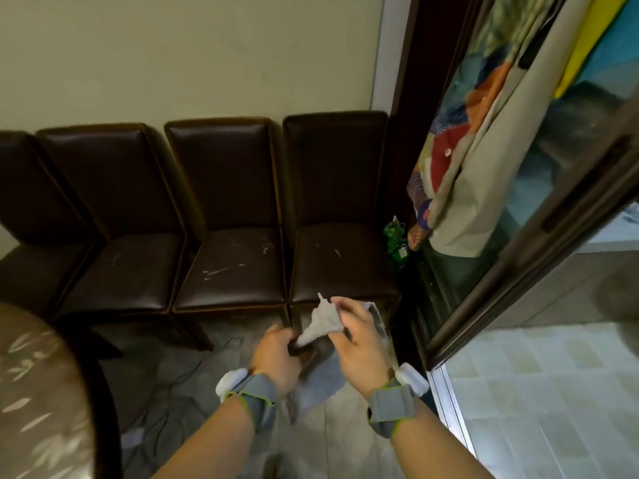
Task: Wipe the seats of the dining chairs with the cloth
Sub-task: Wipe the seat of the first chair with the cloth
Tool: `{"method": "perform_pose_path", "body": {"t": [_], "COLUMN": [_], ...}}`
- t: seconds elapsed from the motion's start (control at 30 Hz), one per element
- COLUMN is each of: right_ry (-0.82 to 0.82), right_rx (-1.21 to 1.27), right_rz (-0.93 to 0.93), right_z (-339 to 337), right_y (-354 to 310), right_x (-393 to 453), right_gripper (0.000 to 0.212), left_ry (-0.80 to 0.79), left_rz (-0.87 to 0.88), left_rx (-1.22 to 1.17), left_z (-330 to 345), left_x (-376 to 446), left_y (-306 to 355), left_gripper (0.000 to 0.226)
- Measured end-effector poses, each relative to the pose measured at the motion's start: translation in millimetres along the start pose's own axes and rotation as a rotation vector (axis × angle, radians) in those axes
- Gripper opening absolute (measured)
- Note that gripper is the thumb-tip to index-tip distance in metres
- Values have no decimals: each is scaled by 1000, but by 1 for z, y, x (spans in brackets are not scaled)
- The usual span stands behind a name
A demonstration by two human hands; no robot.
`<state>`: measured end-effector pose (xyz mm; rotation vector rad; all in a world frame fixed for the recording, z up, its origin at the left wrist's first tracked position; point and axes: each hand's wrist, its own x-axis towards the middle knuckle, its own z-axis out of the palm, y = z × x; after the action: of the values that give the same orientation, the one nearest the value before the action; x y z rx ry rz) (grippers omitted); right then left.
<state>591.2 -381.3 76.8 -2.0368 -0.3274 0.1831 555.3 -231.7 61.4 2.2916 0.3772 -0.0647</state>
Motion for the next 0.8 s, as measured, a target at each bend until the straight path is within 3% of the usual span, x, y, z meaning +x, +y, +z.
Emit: {"method": "perform_pose_path", "body": {"t": [0.13, 0.2, 0.37, 0.63, 0.8], "right_ry": [102, 106, 182, 299, 222], "right_rx": [167, 165, 105, 206, 236], "right_rz": [124, 183, 318, 633, 775], "right_z": [-8, -8, -2, 12, 25], "right_y": [31, 46, 88, 154, 203], "right_x": [56, 86, 159, 234, 285], "right_gripper": [28, 28, 29, 23, 17], "left_ry": [-127, -235, -417, -204, -35], "left_rz": [-84, -86, -102, -162, -162], "left_rx": [-160, -216, -220, -107, 52], "left_z": [30, 46, 64, 57, 83], "left_x": [43, 70, 148, 252, 310], "left_y": [-6, -19, -55, -79, -98], "left_gripper": [21, 33, 34, 19, 16]}}
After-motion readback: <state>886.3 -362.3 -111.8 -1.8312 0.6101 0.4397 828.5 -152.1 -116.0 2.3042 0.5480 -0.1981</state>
